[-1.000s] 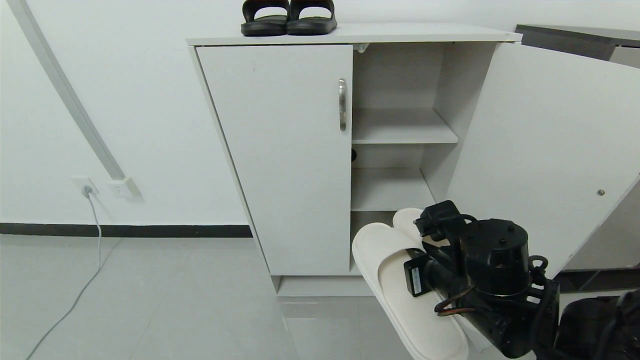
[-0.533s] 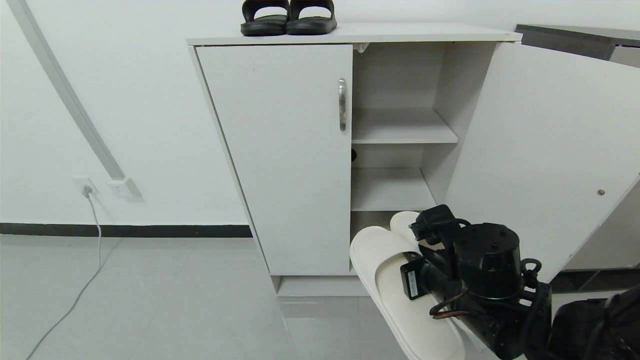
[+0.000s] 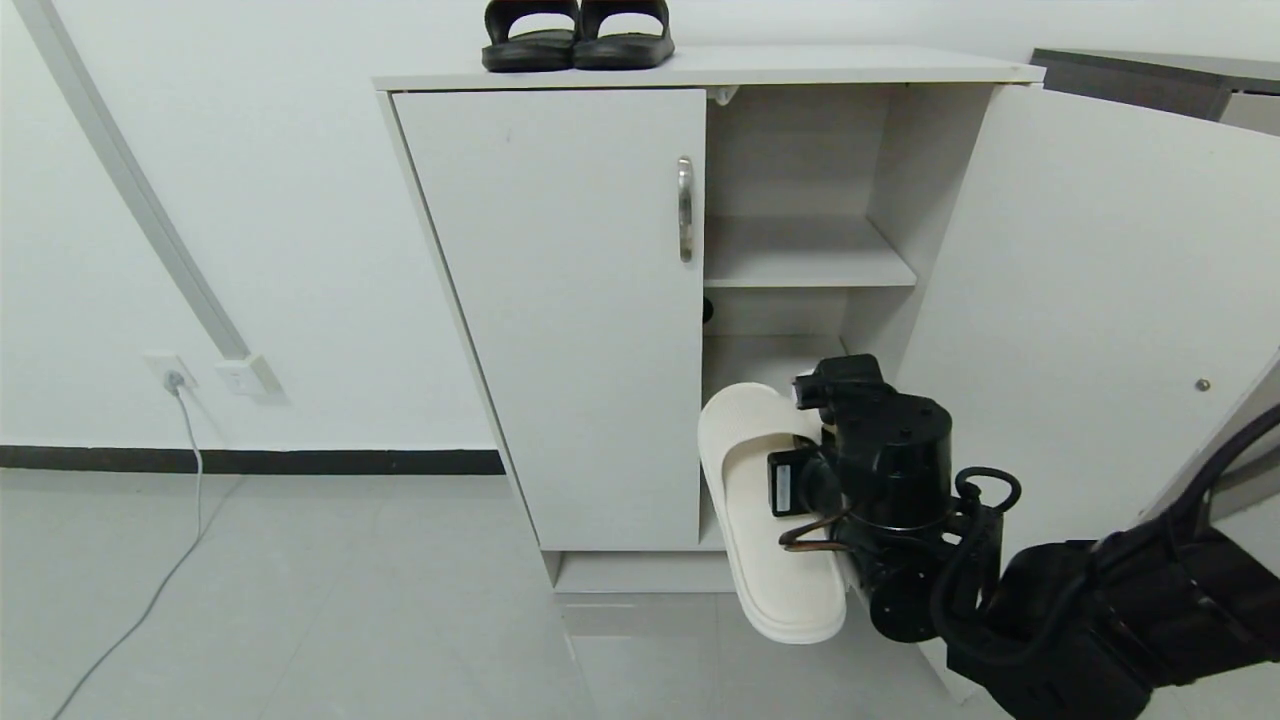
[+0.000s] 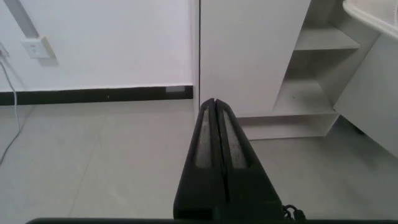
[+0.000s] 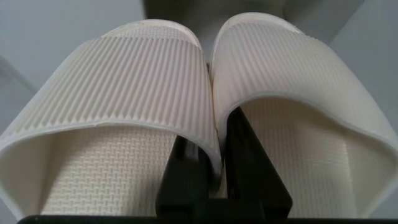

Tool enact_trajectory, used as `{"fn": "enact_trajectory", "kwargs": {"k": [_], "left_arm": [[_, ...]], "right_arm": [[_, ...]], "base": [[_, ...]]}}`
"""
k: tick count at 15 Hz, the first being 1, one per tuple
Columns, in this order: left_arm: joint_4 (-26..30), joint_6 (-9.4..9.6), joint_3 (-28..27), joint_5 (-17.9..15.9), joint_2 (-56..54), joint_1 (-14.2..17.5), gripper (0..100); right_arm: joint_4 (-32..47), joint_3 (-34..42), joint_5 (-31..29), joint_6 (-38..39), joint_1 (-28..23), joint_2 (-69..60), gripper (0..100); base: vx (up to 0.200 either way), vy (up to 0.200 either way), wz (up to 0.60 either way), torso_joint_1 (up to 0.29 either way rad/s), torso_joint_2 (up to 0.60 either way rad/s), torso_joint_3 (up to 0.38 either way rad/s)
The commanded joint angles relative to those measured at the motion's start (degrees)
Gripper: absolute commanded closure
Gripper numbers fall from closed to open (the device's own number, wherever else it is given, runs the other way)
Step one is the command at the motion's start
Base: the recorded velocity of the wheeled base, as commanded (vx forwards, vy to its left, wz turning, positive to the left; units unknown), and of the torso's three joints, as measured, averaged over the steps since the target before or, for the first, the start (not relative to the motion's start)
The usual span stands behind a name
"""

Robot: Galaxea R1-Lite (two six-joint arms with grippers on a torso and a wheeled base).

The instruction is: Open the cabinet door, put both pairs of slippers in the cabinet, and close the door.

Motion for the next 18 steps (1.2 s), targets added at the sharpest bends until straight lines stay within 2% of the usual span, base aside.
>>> {"fn": "enact_trajectory", "kwargs": {"k": [1,2,8,18], "left_arm": [[0.0,0.01,0.0,0.0,0.2,0.0,100],[0.0,0.01,0.0,0.0,0.2,0.1,100],[0.0,-0.08,0.0,0.1,0.2,0.0,100],[-0.1,0.01,0.0,0.1,0.2,0.0,100]], "right_arm": [[0.0,-2.6,-1.0,0.3,-0.1,2.9,100],[0.0,-2.6,-1.1,0.3,-0.2,2.9,100],[-0.2,-2.5,-1.2,0.3,-0.5,4.0,100],[-0.3,-3.7,-0.5,2.0,-0.9,8.1,100]], "base": [[0.000,0.000,0.00,0.000,0.00,0.000],[0.000,0.000,0.00,0.000,0.00,0.000],[0.000,-0.200,0.00,0.002,0.00,0.001],[0.000,0.000,0.00,0.000,0.00,0.000]]}}
